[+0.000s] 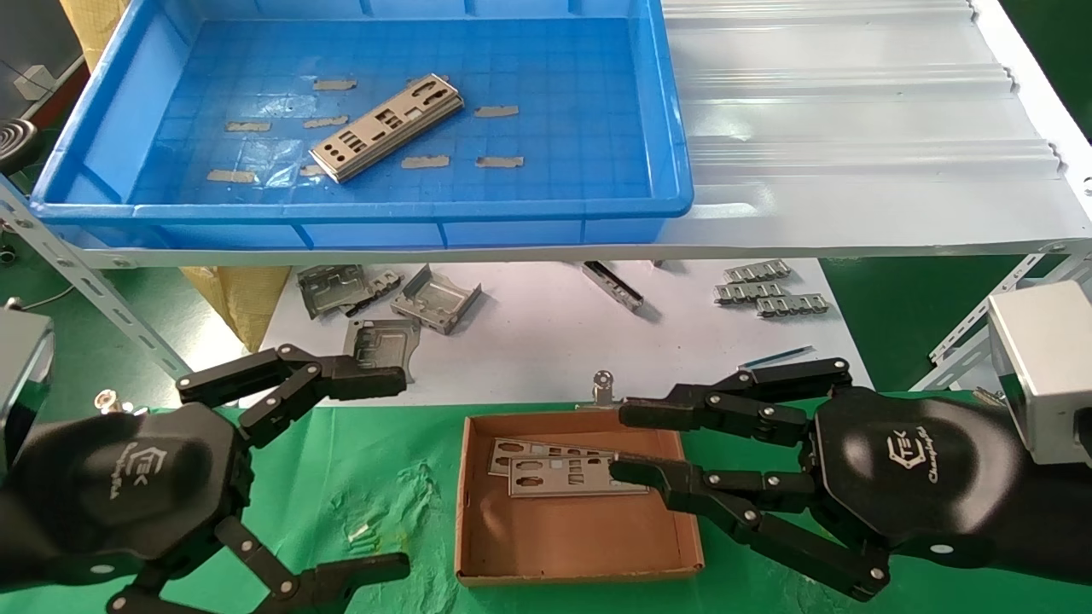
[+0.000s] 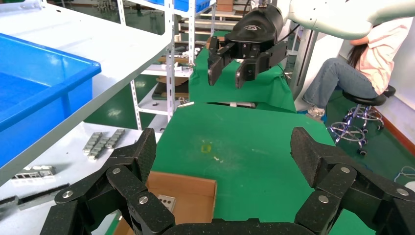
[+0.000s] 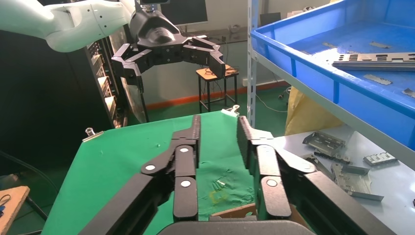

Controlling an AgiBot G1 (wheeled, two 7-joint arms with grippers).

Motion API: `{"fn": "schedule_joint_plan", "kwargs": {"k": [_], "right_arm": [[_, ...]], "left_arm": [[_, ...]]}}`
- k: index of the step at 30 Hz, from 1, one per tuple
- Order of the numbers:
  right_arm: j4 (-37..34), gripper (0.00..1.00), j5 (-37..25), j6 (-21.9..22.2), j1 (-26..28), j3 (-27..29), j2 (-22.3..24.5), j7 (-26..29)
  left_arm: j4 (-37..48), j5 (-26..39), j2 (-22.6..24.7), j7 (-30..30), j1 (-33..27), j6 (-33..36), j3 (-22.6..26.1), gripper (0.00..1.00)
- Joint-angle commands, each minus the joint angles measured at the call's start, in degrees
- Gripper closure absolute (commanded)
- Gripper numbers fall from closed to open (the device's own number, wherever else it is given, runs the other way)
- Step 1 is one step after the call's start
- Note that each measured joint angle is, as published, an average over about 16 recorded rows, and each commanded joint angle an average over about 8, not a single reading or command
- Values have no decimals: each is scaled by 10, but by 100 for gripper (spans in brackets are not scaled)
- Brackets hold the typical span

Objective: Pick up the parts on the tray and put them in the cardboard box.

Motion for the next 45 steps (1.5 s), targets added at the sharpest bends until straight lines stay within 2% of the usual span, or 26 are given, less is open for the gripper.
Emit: {"fn": "schedule_joint_plan", "kwargs": {"k": [1, 14, 17, 20, 25, 33, 39, 45], "right_arm": [[0, 100, 0, 0, 0, 0, 0, 0], [0, 100, 0, 0, 0, 0, 0, 0], [0, 100, 0, 0, 0, 0, 0, 0], [0, 100, 0, 0, 0, 0, 0, 0], [0, 100, 0, 0, 0, 0, 0, 0], [0, 100, 0, 0, 0, 0, 0, 0], [0, 100, 0, 0, 0, 0, 0, 0], [0, 100, 0, 0, 0, 0, 0, 0]], "left_arm": [[0, 0, 0, 0, 0, 0, 0, 0], [0, 2, 1, -1, -6, -2, 0, 0], [9, 12, 7, -9, -31, -8, 3, 0], [33, 36, 23, -21, -81, -17, 12, 0], [125, 94, 73, -37, -192, -25, 42, 0], [344, 177, 166, -25, -347, -19, 91, 0], [477, 252, 216, 18, -431, -44, 130, 0], [564, 306, 253, 60, -481, -99, 156, 0]]}}
